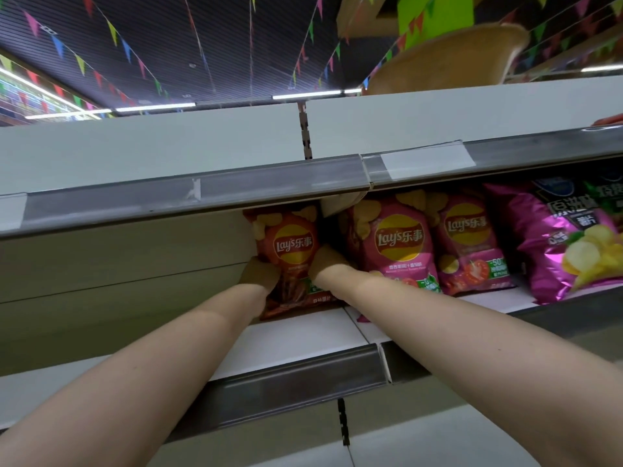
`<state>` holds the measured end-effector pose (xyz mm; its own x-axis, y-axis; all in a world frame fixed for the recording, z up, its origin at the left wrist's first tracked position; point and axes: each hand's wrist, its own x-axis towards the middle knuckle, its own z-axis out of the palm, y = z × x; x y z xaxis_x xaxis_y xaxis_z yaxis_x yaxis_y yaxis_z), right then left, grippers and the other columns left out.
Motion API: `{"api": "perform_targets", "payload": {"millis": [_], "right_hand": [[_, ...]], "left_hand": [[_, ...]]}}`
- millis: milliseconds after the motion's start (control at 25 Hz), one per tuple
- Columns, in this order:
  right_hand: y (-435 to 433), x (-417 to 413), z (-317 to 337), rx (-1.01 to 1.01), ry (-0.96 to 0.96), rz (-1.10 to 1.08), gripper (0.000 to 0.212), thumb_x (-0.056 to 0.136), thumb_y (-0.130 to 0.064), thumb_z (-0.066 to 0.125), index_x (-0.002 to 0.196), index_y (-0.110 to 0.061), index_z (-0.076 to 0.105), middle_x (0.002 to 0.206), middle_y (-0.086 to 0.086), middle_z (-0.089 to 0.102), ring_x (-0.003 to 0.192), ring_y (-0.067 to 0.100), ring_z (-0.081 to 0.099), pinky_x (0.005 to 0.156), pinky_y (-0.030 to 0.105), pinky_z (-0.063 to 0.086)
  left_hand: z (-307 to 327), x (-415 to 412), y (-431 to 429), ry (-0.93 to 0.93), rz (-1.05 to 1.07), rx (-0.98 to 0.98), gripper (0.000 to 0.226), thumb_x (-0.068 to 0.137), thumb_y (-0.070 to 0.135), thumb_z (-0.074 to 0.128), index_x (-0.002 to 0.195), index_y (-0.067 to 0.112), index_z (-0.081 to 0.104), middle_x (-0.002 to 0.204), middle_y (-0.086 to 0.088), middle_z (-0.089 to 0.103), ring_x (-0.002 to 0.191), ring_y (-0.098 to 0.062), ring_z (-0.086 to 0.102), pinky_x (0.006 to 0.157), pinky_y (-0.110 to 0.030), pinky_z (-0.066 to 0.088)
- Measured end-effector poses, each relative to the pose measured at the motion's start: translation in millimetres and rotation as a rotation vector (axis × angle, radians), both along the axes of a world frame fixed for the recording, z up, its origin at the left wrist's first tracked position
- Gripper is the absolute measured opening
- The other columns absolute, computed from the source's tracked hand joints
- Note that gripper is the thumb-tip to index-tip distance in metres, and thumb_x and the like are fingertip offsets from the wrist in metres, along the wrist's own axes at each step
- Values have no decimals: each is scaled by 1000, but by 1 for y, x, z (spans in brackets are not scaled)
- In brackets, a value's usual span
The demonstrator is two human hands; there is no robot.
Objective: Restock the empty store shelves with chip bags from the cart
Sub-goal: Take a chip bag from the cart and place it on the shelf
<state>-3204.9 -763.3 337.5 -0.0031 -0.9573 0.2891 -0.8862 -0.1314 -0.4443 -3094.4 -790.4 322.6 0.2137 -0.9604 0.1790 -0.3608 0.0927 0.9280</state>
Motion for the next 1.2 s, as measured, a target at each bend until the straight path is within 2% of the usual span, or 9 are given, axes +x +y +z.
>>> {"api": "perform_targets", "payload": {"millis": [80, 200, 320, 400, 560, 760, 960, 1120, 1200], "right_hand": [[9, 1, -2, -48, -19, 16, 41, 101, -8, 28, 140, 4, 27, 147, 20, 30, 135, 32, 32, 108, 32, 27], [36, 5, 3, -25, -129, 24, 44, 100, -11, 33, 142, -2, 24, 147, 17, 29, 134, 31, 32, 106, 33, 30], [62, 3, 6, -78, -125, 27, 41, 96, -8, 41, 137, -1, 33, 137, 18, 40, 123, 32, 45, 94, 33, 41], [78, -3, 8, -105, -120, 16, 34, 95, -4, 42, 128, -1, 43, 128, 17, 49, 114, 30, 53, 86, 32, 45], [109, -15, -7, -237, -330, 129, 35, 95, -8, 42, 130, -5, 43, 127, 15, 52, 115, 30, 51, 86, 30, 41], [137, -7, -36, -283, -689, 267, 22, 96, -8, 42, 114, -10, 54, 112, 5, 59, 108, 21, 56, 93, 33, 46], [161, 61, -42, -302, -858, 434, 23, 87, 6, 42, 93, -11, 56, 87, 1, 57, 89, 20, 58, 86, 33, 48], [188, 145, -41, -210, -953, 630, 30, 82, 12, 39, 78, -15, 52, 76, 1, 56, 71, 13, 54, 76, 29, 46], [205, 203, -47, -124, -1003, 742, 35, 82, 12, 37, 74, -19, 52, 74, 0, 56, 65, 10, 54, 73, 31, 47]], "left_hand": [[2, -2, 5, -38, 67, -49, 37, 96, 16, 47, 131, 2, 44, 130, -19, 52, 112, -34, 53, 93, -37, 45], [3, -11, 17, -104, 120, -125, 47, 94, 26, 53, 133, 4, 40, 134, -20, 48, 120, -36, 49, 101, -44, 41], [2, -28, 46, -211, 73, -80, 29, 99, 20, 41, 115, 0, 54, 117, -19, 57, 106, -31, 55, 82, -31, 43], [1, -37, 70, -150, 78, -104, 22, 96, 18, 43, 101, 3, 59, 105, -17, 61, 96, -32, 59, 75, -33, 46], [-13, -35, 113, -63, 99, -185, 36, 88, 19, 53, 122, 9, 48, 118, -15, 57, 106, -33, 58, 93, -45, 48], [-29, -25, 176, 13, 123, -247, 29, 93, 13, 52, 122, 11, 50, 126, -6, 53, 110, -18, 52, 94, -27, 41], [-24, 23, 239, 51, 134, -321, 9, 93, 10, 51, 92, 18, 54, 92, 3, 59, 92, -12, 56, 80, -22, 41], [-32, 100, 280, 74, 282, -324, 19, 91, 14, 53, 77, 27, 55, 97, -5, 61, 85, -17, 54, 78, -26, 43], [-40, 153, 307, 107, 381, -323, 20, 90, 12, 52, 77, 26, 56, 88, 3, 61, 82, -12, 54, 79, -27, 44]]}}
